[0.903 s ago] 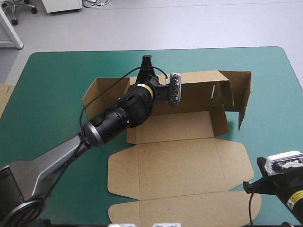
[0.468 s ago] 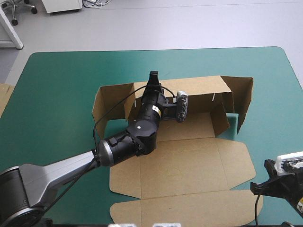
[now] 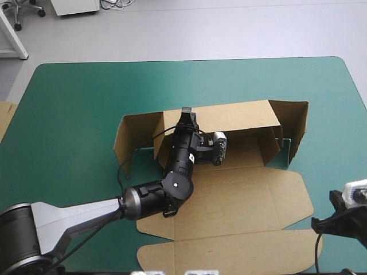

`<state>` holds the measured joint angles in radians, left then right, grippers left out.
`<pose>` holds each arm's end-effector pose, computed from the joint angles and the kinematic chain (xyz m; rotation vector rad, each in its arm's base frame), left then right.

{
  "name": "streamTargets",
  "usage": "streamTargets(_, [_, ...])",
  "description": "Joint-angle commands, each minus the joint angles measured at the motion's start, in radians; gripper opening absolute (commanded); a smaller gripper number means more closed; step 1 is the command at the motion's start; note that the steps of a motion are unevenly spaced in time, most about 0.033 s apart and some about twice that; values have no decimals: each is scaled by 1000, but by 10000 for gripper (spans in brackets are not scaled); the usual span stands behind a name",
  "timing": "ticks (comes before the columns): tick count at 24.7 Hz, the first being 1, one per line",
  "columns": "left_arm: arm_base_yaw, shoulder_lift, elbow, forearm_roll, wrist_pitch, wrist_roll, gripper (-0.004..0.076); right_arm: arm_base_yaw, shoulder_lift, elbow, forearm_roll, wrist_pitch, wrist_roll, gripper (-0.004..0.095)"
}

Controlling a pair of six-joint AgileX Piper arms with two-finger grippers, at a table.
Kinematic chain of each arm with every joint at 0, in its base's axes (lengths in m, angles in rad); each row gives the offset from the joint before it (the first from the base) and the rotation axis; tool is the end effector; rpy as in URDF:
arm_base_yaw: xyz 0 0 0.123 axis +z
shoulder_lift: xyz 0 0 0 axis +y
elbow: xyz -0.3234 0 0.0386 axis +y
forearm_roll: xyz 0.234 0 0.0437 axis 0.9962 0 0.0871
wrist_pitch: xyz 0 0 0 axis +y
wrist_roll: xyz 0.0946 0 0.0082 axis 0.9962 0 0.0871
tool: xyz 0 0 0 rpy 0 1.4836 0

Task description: Fold the box

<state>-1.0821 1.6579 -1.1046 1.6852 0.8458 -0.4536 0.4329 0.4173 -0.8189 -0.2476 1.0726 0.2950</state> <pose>0.2260 -0.2745 0.3350 1.4621 1.2097 0.9344 0.0052 -0.0201 0.3709 -0.1481 2.1240 0.1265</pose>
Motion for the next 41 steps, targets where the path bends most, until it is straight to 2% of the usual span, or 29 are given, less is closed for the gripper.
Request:
streamTargets(1, [-7,-46,-23,67,47,-16,-10,1,136,-139,-34,-49,-38,-15])
streamTargets(5, [-7,-46,-23,67,45,-16,-10,1,368,-351,-30,-29,-91,-16])
streamTargets(11, [-7,-46,-23,65,36,-18,-10,-29,728,-753,-5,63,-163,-20])
streamTargets(14, [-7,-46,-23,46,32,-27,-10,-251,907,-950,217,153,-320,-21])
streamTargets(17, [-7,-46,-23,45,29,-39,-10,-508,1028,-982,602,123,-467,-21])
streamTargets(19, [-7,-46,-23,45,22,-46,-10,-629,1114,-982,713,108,-518,-21])
streamTargets(21, [-7,-46,-23,43,7,-50,-10,-699,1166,-984,786,98,-546,-21])
streamTargets(25, [-7,-46,-23,39,-6,-50,-10,-773,1260,-986,974,73,-654,-19])
streamTargets(30, [-7,-46,-23,39,-6,-50,-10,-769,1373,-1034,987,71,-668,-19])
streamTargets(35, [-7,-46,-23,39,-1,-50,-10,-760,1437,-1052,1028,157,-707,-19])
streamTargets(41, [-7,-44,-23,35,2,-50,-10,-756,1416,-1012,978,175,-707,-20])
